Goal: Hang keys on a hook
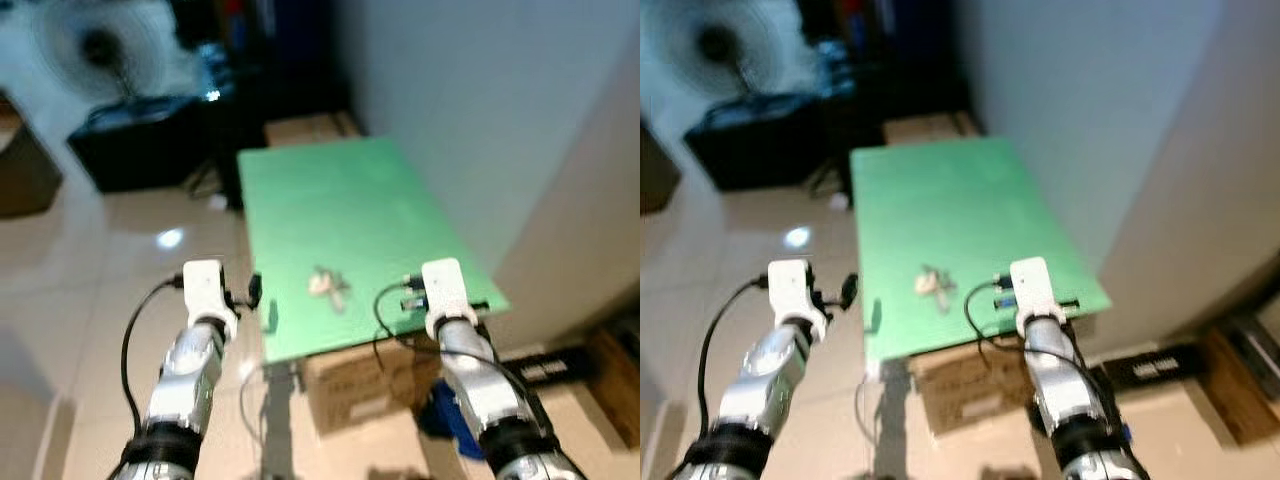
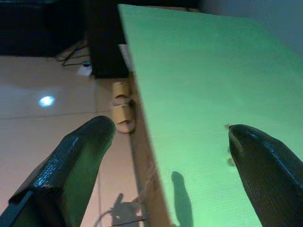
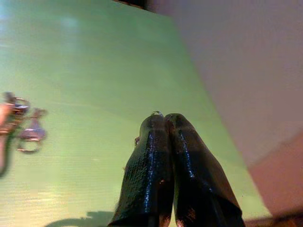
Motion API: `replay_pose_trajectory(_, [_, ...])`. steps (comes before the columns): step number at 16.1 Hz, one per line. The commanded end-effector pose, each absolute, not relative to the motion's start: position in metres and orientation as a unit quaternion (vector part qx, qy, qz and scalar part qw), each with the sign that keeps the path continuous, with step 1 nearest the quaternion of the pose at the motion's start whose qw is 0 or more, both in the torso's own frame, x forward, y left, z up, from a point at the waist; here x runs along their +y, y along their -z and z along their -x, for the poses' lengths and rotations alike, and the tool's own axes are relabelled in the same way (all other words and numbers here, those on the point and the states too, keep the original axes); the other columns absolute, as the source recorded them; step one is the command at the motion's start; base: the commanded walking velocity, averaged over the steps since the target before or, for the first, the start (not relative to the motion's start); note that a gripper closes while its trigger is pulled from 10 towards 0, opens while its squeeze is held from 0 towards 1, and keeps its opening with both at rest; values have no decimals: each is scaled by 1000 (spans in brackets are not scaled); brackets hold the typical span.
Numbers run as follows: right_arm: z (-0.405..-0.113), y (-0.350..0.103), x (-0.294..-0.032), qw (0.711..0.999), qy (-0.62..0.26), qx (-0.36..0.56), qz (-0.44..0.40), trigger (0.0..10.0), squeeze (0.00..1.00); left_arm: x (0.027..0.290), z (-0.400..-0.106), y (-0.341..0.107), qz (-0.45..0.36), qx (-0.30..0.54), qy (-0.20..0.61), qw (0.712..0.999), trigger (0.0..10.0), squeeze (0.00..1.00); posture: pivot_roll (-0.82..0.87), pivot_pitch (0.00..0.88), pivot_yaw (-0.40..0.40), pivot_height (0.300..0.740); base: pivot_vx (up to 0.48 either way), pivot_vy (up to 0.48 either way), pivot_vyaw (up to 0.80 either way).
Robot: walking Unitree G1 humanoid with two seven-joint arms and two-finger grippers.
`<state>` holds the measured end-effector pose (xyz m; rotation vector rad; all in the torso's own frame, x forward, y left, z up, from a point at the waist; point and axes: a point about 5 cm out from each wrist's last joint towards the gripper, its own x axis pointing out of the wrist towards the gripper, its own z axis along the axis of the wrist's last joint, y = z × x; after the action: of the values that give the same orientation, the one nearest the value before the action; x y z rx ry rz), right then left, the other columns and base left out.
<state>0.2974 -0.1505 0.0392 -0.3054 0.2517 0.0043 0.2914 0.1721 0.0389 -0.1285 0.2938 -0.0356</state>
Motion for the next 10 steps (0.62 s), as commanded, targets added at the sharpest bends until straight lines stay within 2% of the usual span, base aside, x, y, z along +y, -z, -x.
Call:
replay_pose_trajectory(1, [-299,-41,-149,982,-4,120,145,0,0,173,-292,-40,59,146,16,987,10000,0,-200,0,82,740,0,0,800])
replay_pose_trajectory(10, [-302,-39,-145,980,-15,130,152,0,0,172,-289,-40,50,144,14,988,10000,0,-175,0,66,740,0,0,800])
